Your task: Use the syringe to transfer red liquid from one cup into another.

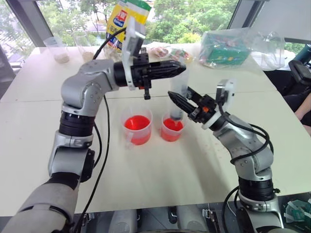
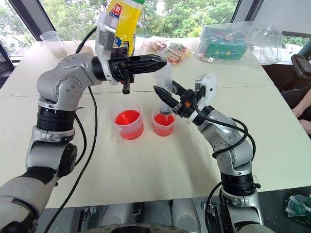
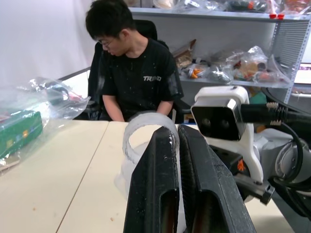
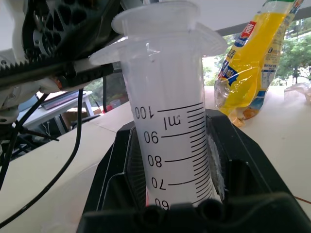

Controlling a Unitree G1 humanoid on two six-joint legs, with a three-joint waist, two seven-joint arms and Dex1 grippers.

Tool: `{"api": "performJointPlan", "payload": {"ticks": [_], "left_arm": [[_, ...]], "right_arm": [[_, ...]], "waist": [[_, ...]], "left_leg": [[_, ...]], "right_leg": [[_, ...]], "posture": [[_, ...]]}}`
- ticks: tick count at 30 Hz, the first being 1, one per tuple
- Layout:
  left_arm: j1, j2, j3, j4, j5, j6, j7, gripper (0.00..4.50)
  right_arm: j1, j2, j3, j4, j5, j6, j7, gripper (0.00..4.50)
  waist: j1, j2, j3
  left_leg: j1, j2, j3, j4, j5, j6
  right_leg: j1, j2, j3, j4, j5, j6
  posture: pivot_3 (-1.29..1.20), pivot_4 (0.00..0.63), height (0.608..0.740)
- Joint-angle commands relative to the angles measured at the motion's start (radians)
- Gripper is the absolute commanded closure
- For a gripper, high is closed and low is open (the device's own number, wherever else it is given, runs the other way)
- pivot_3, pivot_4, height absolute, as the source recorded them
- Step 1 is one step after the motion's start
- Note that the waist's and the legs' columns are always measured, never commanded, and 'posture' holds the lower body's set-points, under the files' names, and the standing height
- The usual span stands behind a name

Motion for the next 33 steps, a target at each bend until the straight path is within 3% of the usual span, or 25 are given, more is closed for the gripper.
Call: {"api": "performJointPlan", "payload": {"ticks": [1, 12, 15, 22, 29, 33], "left_arm": [[0.024, -0.022, -0.073, -0.045, 0.000, 0.012, -0.043, 4.44], [-0.030, -0.009, -0.029, 0.004, -0.002, 0.024, -0.023, 4.44], [-0.052, 0.019, -0.001, 0.025, -0.004, 0.029, -0.025, 3.57], [-0.068, 0.099, 0.071, 0.037, -0.031, 0.056, -0.031, 0.03], [-0.013, 0.256, 0.146, 0.029, -0.050, 0.090, -0.059, 0.03], [0.046, 0.278, 0.147, -0.009, -0.042, 0.081, -0.045, 0.03]], "right_arm": [[-0.068, 0.000, -0.053, -0.080, 0.046, -0.015, -0.033, 3.17], [-0.042, 0.001, -0.034, -0.093, 0.061, 0.004, -0.046, 3.17], [-0.022, 0.006, -0.024, -0.091, 0.058, 0.000, -0.047, 3.17], [0.005, 0.013, -0.013, -0.084, 0.054, -0.005, -0.044, 3.17], [-0.010, 0.010, -0.034, -0.085, 0.077, 0.009, -0.053, 3.17], [-0.084, -0.013, -0.092, -0.089, 0.143, 0.088, -0.125, 3.17]], "waist": [[0.000, 0.000, 0.000], [0.001, 0.000, 0.000], [0.001, 0.000, 0.000], [-0.002, 0.000, 0.000], [-0.002, 0.000, 0.000], [0.002, 0.000, 0.000]], "left_leg": [[0.000, 0.000, 0.000, 0.000, 0.000, 0.000], [0.000, 0.000, 0.000, 0.000, 0.000, 0.000], [0.000, 0.000, 0.000, 0.000, 0.000, 0.000], [0.000, 0.000, 0.000, 0.000, 0.000, 0.000], [0.000, 0.001, 0.000, 0.000, 0.000, 0.000], [0.000, 0.000, 0.000, 0.000, 0.000, 0.000]], "right_leg": [[0.000, 0.000, 0.000, 0.000, 0.000, 0.000], [0.000, 0.000, 0.000, 0.000, 0.000, 0.000], [0.000, 0.000, 0.000, 0.000, 0.000, 0.000], [0.000, 0.001, 0.000, 0.000, 0.000, 0.000], [0.000, 0.001, 0.000, 0.000, 0.000, 0.000], [0.000, 0.000, 0.000, 0.000, 0.000, 0.000]], "posture": [[0.00, 0.150, 0.740], [0.00, 0.150, 0.740], [0.00, 0.150, 0.740], [0.00, 0.150, 0.740], [0.00, 0.150, 0.740], [0.00, 0.150, 0.740]]}}
